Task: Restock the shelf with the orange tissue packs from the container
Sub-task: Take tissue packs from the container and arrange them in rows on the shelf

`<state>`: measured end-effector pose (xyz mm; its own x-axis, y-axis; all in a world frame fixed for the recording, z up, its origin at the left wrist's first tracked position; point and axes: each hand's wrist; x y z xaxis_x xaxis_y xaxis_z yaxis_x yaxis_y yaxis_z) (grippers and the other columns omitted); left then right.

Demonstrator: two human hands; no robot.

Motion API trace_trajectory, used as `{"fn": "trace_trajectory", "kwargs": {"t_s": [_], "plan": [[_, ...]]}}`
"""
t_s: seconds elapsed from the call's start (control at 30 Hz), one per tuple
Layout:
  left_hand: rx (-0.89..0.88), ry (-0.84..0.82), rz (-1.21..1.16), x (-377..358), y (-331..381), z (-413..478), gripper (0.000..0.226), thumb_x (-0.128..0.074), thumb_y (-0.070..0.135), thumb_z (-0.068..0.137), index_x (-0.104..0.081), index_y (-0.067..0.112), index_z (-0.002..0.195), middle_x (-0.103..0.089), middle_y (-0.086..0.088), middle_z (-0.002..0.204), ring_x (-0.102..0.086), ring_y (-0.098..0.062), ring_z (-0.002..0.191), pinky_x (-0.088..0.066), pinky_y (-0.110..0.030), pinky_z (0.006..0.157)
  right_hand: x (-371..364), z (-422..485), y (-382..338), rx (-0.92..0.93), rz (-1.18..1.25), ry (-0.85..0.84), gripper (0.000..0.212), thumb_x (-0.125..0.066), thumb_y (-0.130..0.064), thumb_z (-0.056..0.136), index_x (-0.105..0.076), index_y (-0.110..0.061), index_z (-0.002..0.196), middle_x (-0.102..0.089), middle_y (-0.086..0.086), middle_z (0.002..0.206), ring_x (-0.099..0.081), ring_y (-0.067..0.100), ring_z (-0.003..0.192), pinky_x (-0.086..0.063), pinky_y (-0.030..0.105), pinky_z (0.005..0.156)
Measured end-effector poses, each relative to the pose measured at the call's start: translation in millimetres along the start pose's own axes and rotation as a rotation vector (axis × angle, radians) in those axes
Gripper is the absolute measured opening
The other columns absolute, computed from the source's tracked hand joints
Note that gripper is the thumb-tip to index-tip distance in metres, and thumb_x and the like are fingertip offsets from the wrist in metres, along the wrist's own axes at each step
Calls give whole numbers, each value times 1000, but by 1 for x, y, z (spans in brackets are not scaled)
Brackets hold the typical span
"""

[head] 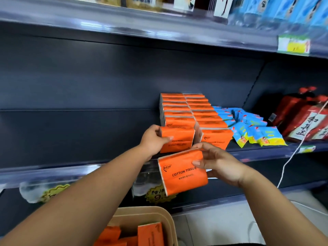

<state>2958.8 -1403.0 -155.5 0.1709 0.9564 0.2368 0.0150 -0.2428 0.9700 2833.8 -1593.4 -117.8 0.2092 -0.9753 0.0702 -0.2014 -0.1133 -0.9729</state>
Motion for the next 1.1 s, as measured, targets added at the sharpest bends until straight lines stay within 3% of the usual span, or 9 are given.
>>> {"fn": "trace_trajectory", "kwargs": {"t_s": [0.2,0.3,0.4,0.47,0.6,0.7,0.83,0.93,1.1], "plan": [[40,54,-28,-8,7,14,49,-85,17,72,-53,12,109,-58,2,95,-58,-9,83,-44,-20,64,9,16,-3,73,-55,116,35,-61,2,90,-62,-21,116,-66,7,115,-65,29,102,-52,55,87],[42,63,5,-9,10,20,49,-87,18,70,-56,12,107,-62,1,88,-63,-14,83,-46,-22,62,11,29,-9,165,-195,126,34,-61,5,89,-62,-23,107,-61,4,106,-58,20,96,-51,43,87],[-12,72,145,-5,14,23,43,-88,26,67,-61,15,98,-63,5,77,-62,-8,70,-48,-24,64,15,42,-16,247,-356,87,40,-62,9,87,-62,-28,102,-57,2,107,-54,12,96,-48,27,83],[-38,43,195,-1,17,23,39,-88,30,67,-63,16,94,-65,6,75,-63,-8,69,-51,-26,68,17,49,-19,263,-398,83,41,-62,7,87,-62,-32,99,-58,3,105,-54,13,94,-48,26,81],[34,-111,69,11,20,20,38,-74,44,80,-66,17,105,-71,1,93,-68,-15,85,-54,-31,74,16,62,-23,284,-440,93,37,-66,-8,80,-63,-42,94,-57,5,102,-54,17,92,-50,39,85],[122,-254,-20,22,25,12,46,-59,54,87,-60,20,118,-68,-3,104,-66,-18,94,-53,-34,75,14,66,-24,307,-420,128,32,-69,-10,75,-63,-37,94,-55,9,98,-53,18,87,-49,38,80],[49,-279,17,35,14,2,75,-75,66,62,-50,23,117,-65,-2,110,-66,-18,101,-57,-41,83,18,70,-23,359,-359,181,38,-67,8,84,-60,-27,95,-56,8,96,-53,13,84,-48,27,77],[-76,-318,88,39,5,-7,74,-83,57,51,-51,26,111,-62,1,110,-66,-14,99,-57,-34,80,22,72,-19,374,-366,226,36,-65,7,86,-56,-27,95,-56,3,97,-50,10,80,-46,22,72],[-195,-191,204,32,-4,-8,48,-84,15,71,-54,21,108,-65,3,107,-70,-12,87,-56,-27,80,21,75,-18,400,-621,250,33,-67,2,84,-53,-23,101,-55,-8,102,-53,15,96,-42,24,85]]}}
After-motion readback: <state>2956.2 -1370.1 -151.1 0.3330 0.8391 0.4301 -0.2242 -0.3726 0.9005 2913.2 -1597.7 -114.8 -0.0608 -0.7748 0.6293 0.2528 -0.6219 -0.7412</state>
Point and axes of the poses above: each hand's wrist, its own z-axis towards the middle knuckle, its own x-axis out of the back of the hand, y = z × x
